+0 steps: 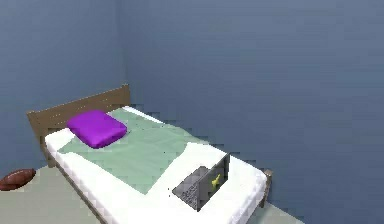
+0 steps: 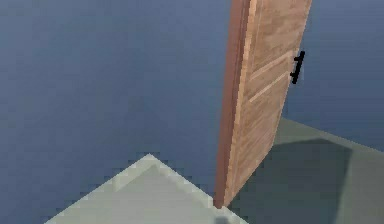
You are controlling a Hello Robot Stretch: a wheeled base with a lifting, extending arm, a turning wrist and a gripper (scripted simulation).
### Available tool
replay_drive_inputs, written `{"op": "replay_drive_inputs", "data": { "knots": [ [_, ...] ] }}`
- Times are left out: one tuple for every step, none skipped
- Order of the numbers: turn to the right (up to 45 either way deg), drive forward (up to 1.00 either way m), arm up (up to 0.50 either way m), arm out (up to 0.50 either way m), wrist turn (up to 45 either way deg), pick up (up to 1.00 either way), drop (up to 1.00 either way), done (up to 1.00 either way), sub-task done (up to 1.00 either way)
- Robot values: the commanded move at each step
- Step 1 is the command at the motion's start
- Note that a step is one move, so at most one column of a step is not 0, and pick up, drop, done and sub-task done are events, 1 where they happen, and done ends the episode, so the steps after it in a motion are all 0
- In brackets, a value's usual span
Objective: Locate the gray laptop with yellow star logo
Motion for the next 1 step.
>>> {"op": "replay_drive_inputs", "data": {
  "knots": [
    [0.0, 0.0, 0.0, 0.0, 0.0, 0.0, 0.0, 1.0, 0.0]
  ]
}}
